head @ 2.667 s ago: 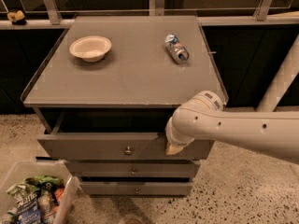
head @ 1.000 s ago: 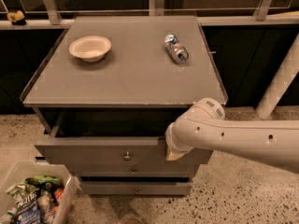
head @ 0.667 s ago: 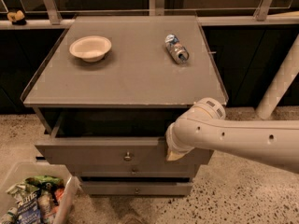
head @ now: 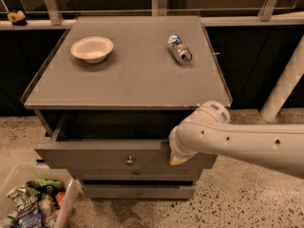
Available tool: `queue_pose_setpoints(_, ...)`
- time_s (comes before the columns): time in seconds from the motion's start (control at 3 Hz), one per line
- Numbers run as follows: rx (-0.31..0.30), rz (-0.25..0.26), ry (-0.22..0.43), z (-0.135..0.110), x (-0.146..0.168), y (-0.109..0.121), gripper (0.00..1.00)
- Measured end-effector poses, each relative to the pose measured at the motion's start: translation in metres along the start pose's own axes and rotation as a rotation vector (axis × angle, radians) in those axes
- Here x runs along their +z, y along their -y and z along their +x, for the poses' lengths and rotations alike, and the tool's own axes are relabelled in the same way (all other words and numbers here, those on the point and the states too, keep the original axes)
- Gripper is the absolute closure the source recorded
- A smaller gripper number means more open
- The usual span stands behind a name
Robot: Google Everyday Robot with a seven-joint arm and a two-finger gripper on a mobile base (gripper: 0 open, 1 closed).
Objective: Open top drawer
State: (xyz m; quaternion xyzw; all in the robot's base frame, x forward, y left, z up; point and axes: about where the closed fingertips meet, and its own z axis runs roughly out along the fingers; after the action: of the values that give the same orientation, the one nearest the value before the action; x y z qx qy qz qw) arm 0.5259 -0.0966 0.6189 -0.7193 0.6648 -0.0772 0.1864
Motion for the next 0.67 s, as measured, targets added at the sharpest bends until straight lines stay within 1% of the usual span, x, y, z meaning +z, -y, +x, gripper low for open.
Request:
queue_pose_setpoints(0.33,-0.006,0.006,0.001,-0.0001,-0.0004,-0.0053,1.00)
queue_pose_setpoints(0.67,-0.006,0.006,0.001,-0.0008,-0.0016,-0.0047,1.00)
